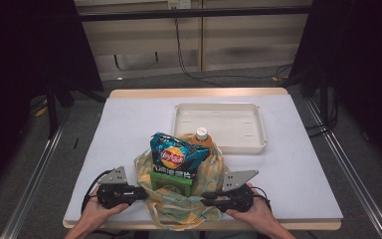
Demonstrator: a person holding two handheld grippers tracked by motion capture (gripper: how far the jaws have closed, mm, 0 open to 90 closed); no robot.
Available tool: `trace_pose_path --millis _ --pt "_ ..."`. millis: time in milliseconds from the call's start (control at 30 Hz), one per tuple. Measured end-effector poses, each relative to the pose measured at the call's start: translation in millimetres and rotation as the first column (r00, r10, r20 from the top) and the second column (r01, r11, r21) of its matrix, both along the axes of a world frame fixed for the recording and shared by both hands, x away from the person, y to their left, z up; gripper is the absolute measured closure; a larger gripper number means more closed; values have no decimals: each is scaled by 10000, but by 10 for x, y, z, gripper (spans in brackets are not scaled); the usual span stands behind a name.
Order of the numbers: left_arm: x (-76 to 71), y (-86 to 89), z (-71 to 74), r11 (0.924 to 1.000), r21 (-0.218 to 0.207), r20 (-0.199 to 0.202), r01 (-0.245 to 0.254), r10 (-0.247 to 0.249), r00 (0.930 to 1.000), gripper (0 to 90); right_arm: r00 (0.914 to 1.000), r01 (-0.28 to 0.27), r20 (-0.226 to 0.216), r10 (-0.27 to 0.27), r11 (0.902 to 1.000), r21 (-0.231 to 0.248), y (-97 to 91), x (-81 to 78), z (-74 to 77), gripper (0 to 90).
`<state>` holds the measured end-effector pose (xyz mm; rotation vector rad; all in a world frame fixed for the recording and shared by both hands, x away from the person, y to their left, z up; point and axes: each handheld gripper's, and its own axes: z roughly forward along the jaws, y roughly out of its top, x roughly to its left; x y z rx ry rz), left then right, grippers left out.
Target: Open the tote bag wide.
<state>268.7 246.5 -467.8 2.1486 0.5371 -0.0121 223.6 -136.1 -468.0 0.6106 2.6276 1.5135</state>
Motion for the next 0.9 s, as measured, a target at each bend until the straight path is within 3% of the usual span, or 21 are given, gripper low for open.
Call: trace_pose_path --millis 200,467,600,767,900 --pt "-16 125 120 9960 -787 339 -433 461 9984 697 9983 189 539 -227 9975 686 -120 10 185 639" --pt "-35 282 238 9810 -1619 849 -1068 1216 9889 637 9904 1021 804 -1123 9874 1205 -295 101 312 610" --pt "-51 332 283 9751 -1764 1046 -1343 1542 9825 631 9848 1380 863 -1509 9805 1396 -367 151 362 589" --pt "-7 384 358 9601 -2196 1136 -1734 2017 9728 596 9749 1836 969 -2002 9702 1581 -436 212 439 544" --pt "108 377 411 9561 -2105 1244 -2039 2331 9645 576 9656 2238 1011 -2394 9638 1448 -442 295 468 479"
